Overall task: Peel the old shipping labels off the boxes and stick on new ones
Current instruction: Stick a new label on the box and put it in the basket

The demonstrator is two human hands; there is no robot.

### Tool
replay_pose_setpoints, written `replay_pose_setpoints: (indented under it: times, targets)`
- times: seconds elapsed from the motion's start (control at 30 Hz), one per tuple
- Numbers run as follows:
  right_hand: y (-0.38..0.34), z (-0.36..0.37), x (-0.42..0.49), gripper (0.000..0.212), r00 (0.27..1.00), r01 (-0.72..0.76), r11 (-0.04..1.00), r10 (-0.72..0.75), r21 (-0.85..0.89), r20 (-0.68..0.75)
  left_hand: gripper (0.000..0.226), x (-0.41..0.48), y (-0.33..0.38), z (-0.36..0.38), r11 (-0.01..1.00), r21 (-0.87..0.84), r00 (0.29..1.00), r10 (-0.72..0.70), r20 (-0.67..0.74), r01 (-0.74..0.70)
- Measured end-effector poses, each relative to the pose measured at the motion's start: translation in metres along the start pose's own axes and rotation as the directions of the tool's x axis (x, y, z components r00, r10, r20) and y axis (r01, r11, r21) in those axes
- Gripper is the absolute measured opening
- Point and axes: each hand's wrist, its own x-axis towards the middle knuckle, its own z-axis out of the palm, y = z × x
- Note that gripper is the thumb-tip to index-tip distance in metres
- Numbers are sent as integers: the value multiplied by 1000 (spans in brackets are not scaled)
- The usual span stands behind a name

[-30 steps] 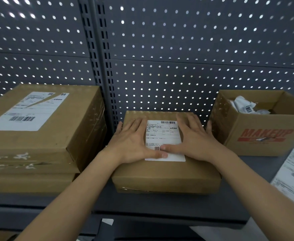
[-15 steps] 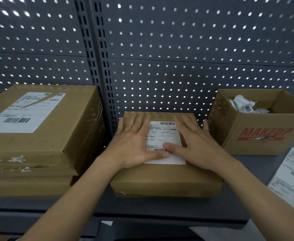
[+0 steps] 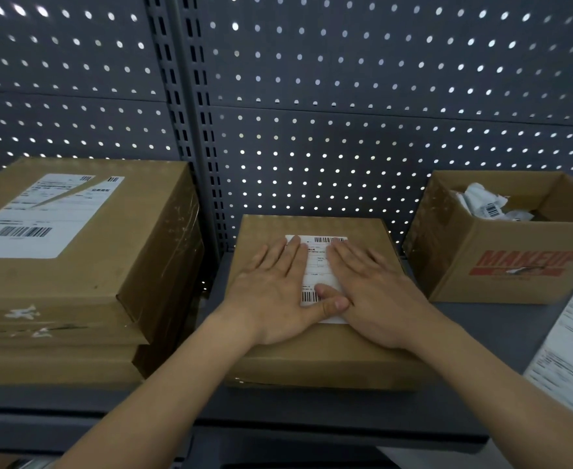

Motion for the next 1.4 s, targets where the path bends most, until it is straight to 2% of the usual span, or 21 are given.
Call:
replay_pose_setpoints:
  times: [0.13,0.27,0.37,0.47,0.6,0.67,1.0,1.17,1.3,1.4]
  targets:
    - [0,1,-2,87,988,-153,988,153,-9,-35,124,-2,2,1,999,3,998,-53,-22,53]
    - [-1,7,-2,82,968,-231,973,232,25,-95,128,-6,3,2,982,-16,978,-188,-91,187]
    - [4,8,-6,79,961,-178,977,198,114,-194,130,-9,-5,2,971,-61,959,-238,-157,231]
    - [9,2,-6,67,963,-11,990,48,139,-264,119,-9,-8,-4,990,-66,958,-139,-250,127]
    - [8,-4,13,59,981,178,973,-164,149,-106,105,5,-1,-11,996,-63,977,46,-207,-61]
    - [11,-5,22,60,982,187,976,-184,112,-39,105,14,-2,-13,997,-60,989,47,-141,-56]
    - [11,3,39,83,1000,9,999,-9,41,9,106,25,-6,-12,995,-95,999,-40,7,41]
    - [8,0,37,96,998,-49,998,47,34,48,113,26,-4,-9,994,-84,998,-63,13,64]
    - [6,-3,37,97,994,-83,996,85,-32,63,113,26,-3,-8,995,-75,997,-72,2,72]
    - [5,-1,35,97,995,-92,996,92,-15,40,113,26,-3,-8,993,-93,997,-73,-8,71]
